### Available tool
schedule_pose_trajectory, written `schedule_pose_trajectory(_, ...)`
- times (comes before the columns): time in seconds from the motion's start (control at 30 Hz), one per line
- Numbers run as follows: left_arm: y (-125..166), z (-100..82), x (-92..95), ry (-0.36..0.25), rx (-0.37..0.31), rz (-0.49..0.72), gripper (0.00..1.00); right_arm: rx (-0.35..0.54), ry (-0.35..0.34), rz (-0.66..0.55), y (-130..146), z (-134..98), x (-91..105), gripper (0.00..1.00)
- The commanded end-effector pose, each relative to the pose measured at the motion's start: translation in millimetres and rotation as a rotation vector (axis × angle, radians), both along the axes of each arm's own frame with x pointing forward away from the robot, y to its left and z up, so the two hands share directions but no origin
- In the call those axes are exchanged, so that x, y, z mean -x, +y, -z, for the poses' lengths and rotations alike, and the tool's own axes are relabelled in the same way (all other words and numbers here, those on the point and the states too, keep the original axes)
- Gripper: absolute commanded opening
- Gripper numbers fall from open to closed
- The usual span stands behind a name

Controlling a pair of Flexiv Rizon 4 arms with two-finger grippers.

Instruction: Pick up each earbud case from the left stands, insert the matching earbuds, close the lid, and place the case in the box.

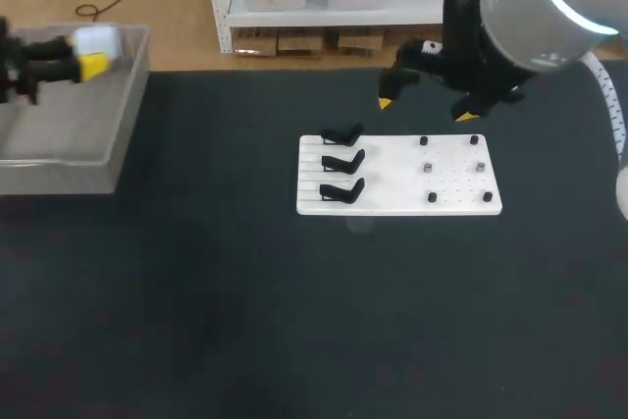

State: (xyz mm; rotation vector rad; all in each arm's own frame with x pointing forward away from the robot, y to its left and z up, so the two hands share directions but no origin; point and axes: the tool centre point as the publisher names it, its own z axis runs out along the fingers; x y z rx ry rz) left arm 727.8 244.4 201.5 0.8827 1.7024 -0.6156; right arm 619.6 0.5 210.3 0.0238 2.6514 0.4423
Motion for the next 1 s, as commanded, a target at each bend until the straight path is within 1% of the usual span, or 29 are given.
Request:
schedule_pose_trajectory(0.03,38,20.6,-14.0,0.009,-0.075,-0.293,0.0,-0.003,-0.031,0.012,-1,2,2.7,1.0)
schedule_pose_trajectory(0.13,63,38.8,-36.4,0.036,-0.093,-0.335,0.0,-0.003,-0.031,0.012,-1,2,2.7,1.0)
schedule_pose_trajectory(0.17,71,43.2,-43.1,0.044,-0.083,-0.35,0.0,-0.003,-0.031,0.012,-1,2,2.7,1.0)
schedule_pose_trajectory(0.23,85,51.2,-58.7,0.053,-0.11,-0.357,0.0,-0.003,-0.031,0.012,-1,2,2.7,1.0)
schedule_pose_trajectory(0.3,95,56.7,-70.4,0.061,-0.107,-0.373,0.0,-0.003,-0.031,0.012,-1,2,2.7,1.0)
schedule_pose_trajectory(0.4,108,65.8,-88.0,0.074,-0.122,-0.379,0.0,-0.003,-0.031,0.012,-1,2,2.7,1.0)
schedule_pose_trajectory(0.5,118,75.8,-104.6,0.097,-0.162,-0.362,0.0,-0.003,-0.031,0.012,-1,2,2.7,1.0)
schedule_pose_trajectory(0.6,125,88.1,-113.3,0.131,-0.167,-0.367,0.0,-0.003,-0.031,0.012,-1,2,2.7,1.0)
schedule_pose_trajectory(0.67,131,95.6,-117.7,0.139,-0.17,-0.369,0.0,-0.003,-0.031,0.012,-1,2,2.7,1.0)
schedule_pose_trajectory(0.73,131,99.0,-117.4,0.141,-0.168,-0.373,0.0,-0.003,-0.031,0.012,-1,2,2.7,1.0)
schedule_pose_trajectory(0.77,130,100.5,-117.1,0.14,-0.173,-0.372,0.08,-0.003,-0.031,0.012,-1,2,2.7,1.0)
schedule_pose_trajectory(0.8,130,102.7,-117.0,0.144,-0.179,-0.366,0.42,-0.003,-0.031,0.012,-1,2,2.7,1.0)
schedule_pose_trajectory(0.83,130,104.6,-116.8,0.148,-0.182,-0.361,1.0,-0.003,-0.031,0.012,-1,2,2.7,1.0)
schedule_pose_trajectory(1.0,126,106.4,-111.1,0.132,-0.186,-0.347,1.0,-0.003,-0.031,0.012,-1,2,2.7,1.0)
